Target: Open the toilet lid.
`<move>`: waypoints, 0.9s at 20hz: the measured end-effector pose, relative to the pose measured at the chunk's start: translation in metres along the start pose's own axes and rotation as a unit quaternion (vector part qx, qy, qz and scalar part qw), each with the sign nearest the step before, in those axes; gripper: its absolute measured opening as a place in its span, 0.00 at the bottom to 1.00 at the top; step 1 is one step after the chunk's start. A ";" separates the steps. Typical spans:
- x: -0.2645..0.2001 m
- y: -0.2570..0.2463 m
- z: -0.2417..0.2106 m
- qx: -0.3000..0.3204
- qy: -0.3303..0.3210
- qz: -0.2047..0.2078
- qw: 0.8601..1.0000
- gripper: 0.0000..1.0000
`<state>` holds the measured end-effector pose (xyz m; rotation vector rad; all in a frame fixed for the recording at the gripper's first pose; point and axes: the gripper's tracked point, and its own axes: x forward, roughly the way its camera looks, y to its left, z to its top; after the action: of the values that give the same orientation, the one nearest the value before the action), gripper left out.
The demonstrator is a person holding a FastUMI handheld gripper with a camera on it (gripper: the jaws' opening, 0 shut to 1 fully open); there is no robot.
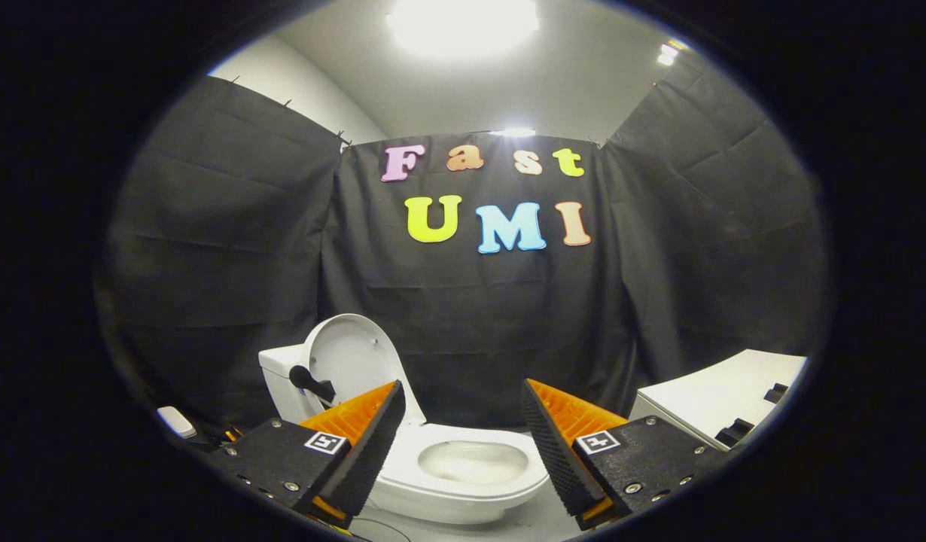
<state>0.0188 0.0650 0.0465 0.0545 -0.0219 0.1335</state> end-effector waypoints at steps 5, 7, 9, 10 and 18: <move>-0.011 -0.012 -0.016 -0.007 0.014 -0.006 1.000 0.95; -0.013 -0.015 -0.020 -0.008 0.015 -0.006 1.000 0.95; -0.015 -0.015 -0.020 -0.006 0.015 -0.004 1.000 0.95; -0.016 -0.014 -0.020 -0.007 0.016 -0.003 1.000 0.95; -0.016 -0.008 -0.022 -0.012 0.016 0.012 1.000 0.95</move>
<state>0.0042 0.0562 0.0240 0.0274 0.0070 0.1570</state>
